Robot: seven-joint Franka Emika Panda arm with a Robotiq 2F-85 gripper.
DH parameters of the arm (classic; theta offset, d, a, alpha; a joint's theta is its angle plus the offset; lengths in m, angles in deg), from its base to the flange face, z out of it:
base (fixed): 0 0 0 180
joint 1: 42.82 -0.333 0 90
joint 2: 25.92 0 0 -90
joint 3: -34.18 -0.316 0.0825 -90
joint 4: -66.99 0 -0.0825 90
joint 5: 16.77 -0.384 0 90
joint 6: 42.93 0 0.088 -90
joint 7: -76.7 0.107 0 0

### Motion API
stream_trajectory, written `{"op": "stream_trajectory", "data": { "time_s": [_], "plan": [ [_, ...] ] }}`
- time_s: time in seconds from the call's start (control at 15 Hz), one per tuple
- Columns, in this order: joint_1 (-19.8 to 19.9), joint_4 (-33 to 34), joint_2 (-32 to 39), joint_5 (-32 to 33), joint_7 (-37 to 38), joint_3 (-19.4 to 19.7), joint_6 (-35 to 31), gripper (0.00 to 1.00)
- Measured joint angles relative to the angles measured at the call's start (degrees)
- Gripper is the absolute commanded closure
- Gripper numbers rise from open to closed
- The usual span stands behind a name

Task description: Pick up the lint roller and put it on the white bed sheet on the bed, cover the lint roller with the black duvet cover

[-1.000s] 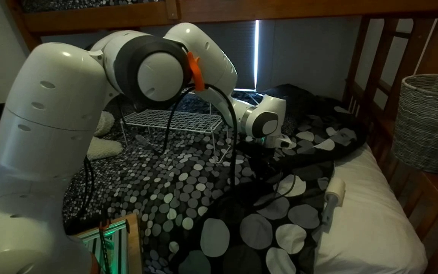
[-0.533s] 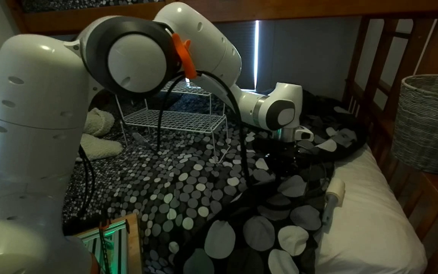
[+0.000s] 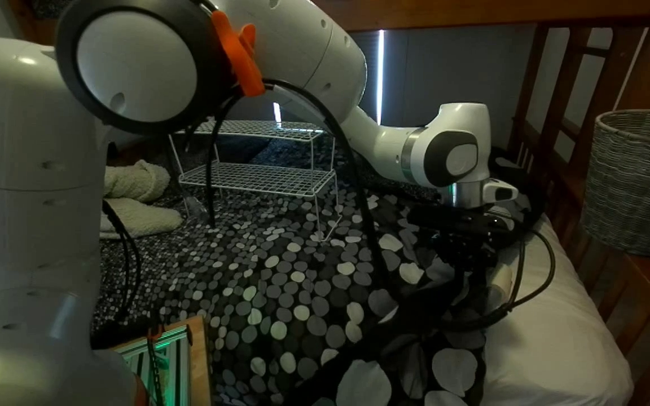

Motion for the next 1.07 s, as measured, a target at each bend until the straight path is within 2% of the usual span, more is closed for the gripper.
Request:
{"op": "stream_trajectory", "data": {
  "time_s": [0.33,0.4,0.6,1.07],
  "plan": [
    [-0.3,0.1,0.2,0.0,0.1,-0.6,0.0,0.95],
    [-0.3,0.1,0.2,0.0,0.1,-0.6,0.0,0.99],
    [-0.3,0.2,0.3,0.0,0.4,-0.5,0.0,0.99],
    [2.3,4.2,4.9,1.8,3.7,4.4,-3.9,0.99]
  ]
}}
